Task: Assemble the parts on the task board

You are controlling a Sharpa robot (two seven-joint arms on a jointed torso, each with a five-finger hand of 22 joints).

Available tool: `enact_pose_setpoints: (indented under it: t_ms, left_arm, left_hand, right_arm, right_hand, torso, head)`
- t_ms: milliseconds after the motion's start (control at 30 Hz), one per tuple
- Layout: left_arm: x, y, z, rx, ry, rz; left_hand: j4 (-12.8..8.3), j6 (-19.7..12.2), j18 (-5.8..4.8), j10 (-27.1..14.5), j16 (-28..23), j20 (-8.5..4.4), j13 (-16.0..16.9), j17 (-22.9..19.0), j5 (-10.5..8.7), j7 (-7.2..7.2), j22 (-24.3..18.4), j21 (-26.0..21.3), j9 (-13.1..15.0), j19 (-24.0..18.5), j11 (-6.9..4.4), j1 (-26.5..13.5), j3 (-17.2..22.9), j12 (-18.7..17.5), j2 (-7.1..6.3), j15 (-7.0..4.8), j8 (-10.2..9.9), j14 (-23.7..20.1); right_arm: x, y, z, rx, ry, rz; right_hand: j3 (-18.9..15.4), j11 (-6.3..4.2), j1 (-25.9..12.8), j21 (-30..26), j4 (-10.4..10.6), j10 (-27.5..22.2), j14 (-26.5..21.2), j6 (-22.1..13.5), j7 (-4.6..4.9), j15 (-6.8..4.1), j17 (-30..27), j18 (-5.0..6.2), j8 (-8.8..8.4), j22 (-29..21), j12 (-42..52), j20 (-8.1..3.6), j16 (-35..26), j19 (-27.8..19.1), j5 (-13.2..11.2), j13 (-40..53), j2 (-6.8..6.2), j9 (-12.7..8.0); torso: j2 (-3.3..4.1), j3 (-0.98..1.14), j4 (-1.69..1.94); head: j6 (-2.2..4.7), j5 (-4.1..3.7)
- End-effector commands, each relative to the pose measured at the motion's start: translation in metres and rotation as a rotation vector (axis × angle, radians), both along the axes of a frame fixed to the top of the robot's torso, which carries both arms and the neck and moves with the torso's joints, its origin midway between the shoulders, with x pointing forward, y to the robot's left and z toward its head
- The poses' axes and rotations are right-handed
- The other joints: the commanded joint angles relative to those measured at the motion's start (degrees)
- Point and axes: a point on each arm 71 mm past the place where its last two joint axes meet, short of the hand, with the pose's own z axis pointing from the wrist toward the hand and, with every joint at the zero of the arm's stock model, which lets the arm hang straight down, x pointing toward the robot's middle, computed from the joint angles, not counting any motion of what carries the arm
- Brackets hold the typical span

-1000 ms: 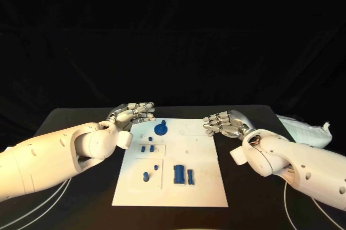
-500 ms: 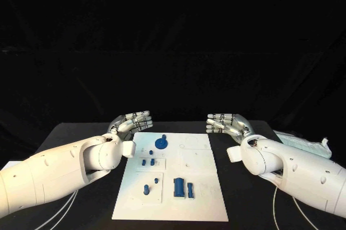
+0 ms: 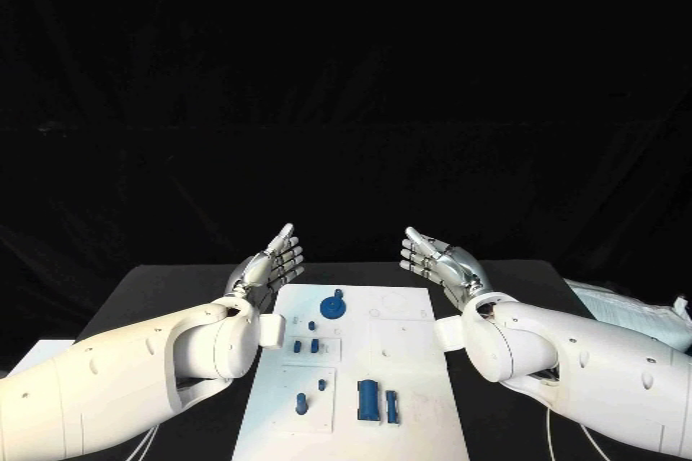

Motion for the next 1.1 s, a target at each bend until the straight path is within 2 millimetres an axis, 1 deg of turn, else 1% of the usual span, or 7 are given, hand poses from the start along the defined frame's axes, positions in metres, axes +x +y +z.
enact_pose_setpoints:
  t_ms: [33,67,100,167,200,267,1100]
  left_arm:
    - [-0.0051,-0.0017,0.0095,0.132,-0.112,0.096]
    - [-0.0066,-0.0032,0.0107,0.141,-0.121,0.103]
    - [-0.008,-0.0045,0.0117,0.149,-0.129,0.109]
    - [-0.0103,-0.0066,0.0136,0.162,-0.142,0.119]
    - [-0.0116,-0.0078,0.0146,0.169,-0.15,0.125]
    - [-0.0128,-0.0088,0.0156,0.176,-0.157,0.13]
    - [-0.0134,-0.0093,0.016,0.179,-0.16,0.132]
  left_hand:
    - [-0.29,-9.46,-1.97,-9.91,-2.38,-2.46,-0.26,-1.5,-0.6,-3.35,-4.22,-0.41,-0.33,-7.1,-3.06,-13.11,-2.94,-1.49,0.36,-2.1,-0.58,-8.6]
    - [-0.29,-10.23,-1.98,-10.73,-2.55,-2.68,-0.26,-1.5,-0.6,-3.35,-4.56,-0.41,-0.33,-7.65,-3.06,-14.15,-3.2,-1.49,0.36,-2.1,-0.58,-9.3]
    - [-0.29,-10.71,-1.97,-11.23,-2.66,-2.81,-0.26,-1.5,-0.6,-3.35,-4.79,-0.41,-0.33,-8.03,-3.06,-14.86,-3.32,-1.49,0.36,-2.1,-0.58,-9.75]
    - [-0.29,-12.14,-2.04,-12.74,-3.03,-3.19,-0.26,-1.5,-0.6,-3.35,-5.43,-0.41,-0.33,-9.11,-3.06,-16.84,-3.79,-1.49,0.36,-2.1,-0.58,-11.06]
    - [-0.29,-13.04,-6.35,-13.66,-7.26,-3.42,-0.26,-1.5,-0.6,-3.35,-5.82,-0.41,-0.33,-9.77,-3.06,-18.08,-4.04,-1.49,0.36,-2.1,-0.58,-11.87]
    - [-0.29,-14.3,-6.35,-14.94,-7.26,-7.61,-0.26,-1.5,-0.6,-3.35,-6.39,-0.41,-0.33,-10.7,-3.06,-19.81,-4.41,-1.49,0.36,-2.1,-0.58,-13.02]
    - [-0.29,-23.62,-6.35,-24.84,-7.26,-7.61,-0.26,-1.5,-0.6,-3.35,-12.9,-0.41,-0.33,-17.64,-3.06,-32.84,-8.99,-1.49,0.36,-2.1,-0.58,-21.53]
  right_arm:
    - [-0.0028,-0.0051,0.0082,0.04,-0.032,-0.161]
    - [-0.0041,-0.0039,0.009,0.04,-0.033,-0.169]
    - [-0.0053,-0.0029,0.0097,0.04,-0.033,-0.175]
    - [-0.007,-0.0015,0.0107,0.039,-0.033,-0.184]
    - [-0.0079,-0.0008,0.0111,0.038,-0.033,-0.188]
    - [-0.0083,-0.0005,0.0113,0.038,-0.033,-0.19]
    - [-0.0083,-0.0005,0.0113,0.038,-0.033,-0.19]
  right_hand:
    - [-0.02,-2.42,-14.58,-2.31,-0.54,-10.24,-10.54,-9.05,-5.79,-0.64,-0.5,-1.98,-0.4,-2.75,-0.38,-1.99,-0.44,-9.0,-0.77,-0.23,-0.18,-0.58]
    - [-0.02,-2.42,-15.74,-2.5,-0.54,-11.06,-11.39,-9.78,-5.79,-0.64,-0.5,-2.4,-0.4,-2.98,-0.38,-6.09,-0.44,-9.73,-0.77,-0.23,-0.18,-0.58]
    - [-0.02,-2.42,-16.52,-2.63,-0.54,-11.6,-11.95,-10.26,-5.79,-0.64,-0.5,-6.59,-0.4,-3.12,-0.38,-6.09,-0.44,-10.21,-0.77,-0.23,-0.18,-0.58]
    - [-0.02,-2.42,-18.74,-2.97,-0.54,-13.19,-13.54,-11.64,-5.79,-0.64,-0.5,-6.59,-0.4,-3.55,-0.38,-6.09,-0.44,-11.56,-0.77,-0.23,-0.18,-0.58]
    - [-0.02,-2.42,-20.11,-7.08,-0.54,-14.19,-14.55,-12.47,-5.79,-0.64,-0.5,-6.59,-0.4,-3.8,-0.38,-6.09,-0.44,-12.34,-0.77,-0.23,-0.18,-0.58]
    - [-0.02,-2.42,-22.03,-7.08,-0.54,-15.5,-15.93,-13.67,-5.79,-0.64,-0.5,-6.59,-0.4,-4.16,-0.38,-6.09,-0.44,-13.61,-0.77,-0.23,-0.18,-0.58]
    - [-0.02,-2.42,-36.55,-7.08,-0.54,-25.69,-26.47,-22.66,-5.79,-0.64,-0.5,-6.59,-0.4,-8.4,-0.38,-6.09,-0.44,-22.5,-0.77,-0.23,-0.18,-0.58]
  torso:
    - [0.06,0.34,0.43]
    - [0.06,0.34,0.43]
    - [0.06,0.34,0.43]
    - [0.06,0.34,0.43]
    - [0.06,0.34,0.43]
    - [0.06,0.34,0.43]
    - [0.06,0.34,0.43]
  head:
    - [0.28,-0.01]
    - [0.28,-0.01]
    - [0.28,-0.01]
    - [0.28,-0.01]
    - [0.28,-0.01]
    - [0.28,-0.01]
    - [0.28,-0.01]
